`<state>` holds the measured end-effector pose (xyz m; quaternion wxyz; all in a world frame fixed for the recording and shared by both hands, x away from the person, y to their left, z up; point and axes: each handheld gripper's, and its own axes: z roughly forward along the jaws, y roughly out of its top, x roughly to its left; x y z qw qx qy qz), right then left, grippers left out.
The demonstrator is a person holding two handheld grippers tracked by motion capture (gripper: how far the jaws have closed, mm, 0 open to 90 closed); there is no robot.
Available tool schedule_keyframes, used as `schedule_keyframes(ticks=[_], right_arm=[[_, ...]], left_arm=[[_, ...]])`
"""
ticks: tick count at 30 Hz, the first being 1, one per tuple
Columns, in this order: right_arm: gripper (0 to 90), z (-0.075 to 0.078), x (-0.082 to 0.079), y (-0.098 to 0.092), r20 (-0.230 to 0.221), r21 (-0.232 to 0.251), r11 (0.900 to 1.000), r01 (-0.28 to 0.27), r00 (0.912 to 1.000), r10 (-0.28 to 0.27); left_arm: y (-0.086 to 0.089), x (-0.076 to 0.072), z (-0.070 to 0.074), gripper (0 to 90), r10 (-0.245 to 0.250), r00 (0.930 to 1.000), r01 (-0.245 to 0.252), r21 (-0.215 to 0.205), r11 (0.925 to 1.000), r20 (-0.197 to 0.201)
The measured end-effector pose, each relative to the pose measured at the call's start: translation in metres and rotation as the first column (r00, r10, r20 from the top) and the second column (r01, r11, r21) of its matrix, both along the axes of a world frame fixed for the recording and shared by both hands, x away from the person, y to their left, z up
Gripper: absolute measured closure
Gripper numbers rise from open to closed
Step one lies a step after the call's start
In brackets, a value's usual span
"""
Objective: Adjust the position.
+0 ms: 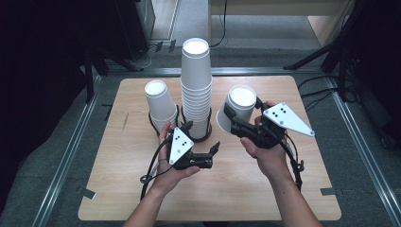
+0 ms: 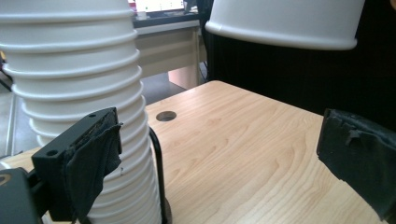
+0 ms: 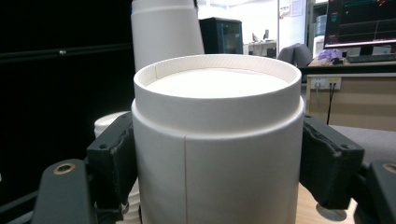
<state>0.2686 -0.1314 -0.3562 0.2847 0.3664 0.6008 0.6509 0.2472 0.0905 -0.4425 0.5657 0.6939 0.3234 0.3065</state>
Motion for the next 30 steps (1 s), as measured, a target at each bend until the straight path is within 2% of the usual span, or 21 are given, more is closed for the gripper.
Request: schedule_keyframes(ticks=[10, 13, 22, 24, 30], right_arm=[[22.8, -0.014, -0.009, 0.008, -0.023, 0.003, 0.998, -0.059, 0.998, 0.059], [22.8, -0.015, -0.012, 0.013, -0.02, -0.011, 0.997, -0.078, 0.9967, 0.078], [22.8, -0.017, -0.018, 0.022, -0.014, -0.02, 0.994, -0.107, 0.9941, 0.107], [22.8, -0.017, -0.018, 0.022, -0.013, -0.025, 0.994, -0.106, 0.9943, 0.106], [22.8, -0.022, -0.02, 0.026, -0.029, -0.029, 0.989, -0.143, 0.9895, 0.142]], left_arm=[[-0.006, -0.002, -0.004, 0.1, -0.062, 0.9981, 0.062, 0.006, 0.9981, 0.002], [-0.008, -0.003, -0.004, 0.1, -0.075, 0.9972, 0.075, 0.009, 0.9971, 0.005], [-0.009, -0.007, -0.001, 0.1, -0.137, 0.9896, 0.137, -0.012, 0.9905, 0.045], [-0.009, -0.009, 0.0, 0.1, -0.141, 0.9885, 0.141, -0.009, 0.9899, 0.055], [-0.009, -0.007, 0.0, 0.1, -0.143, 0.9886, 0.144, 0.001, 0.9896, 0.045]])
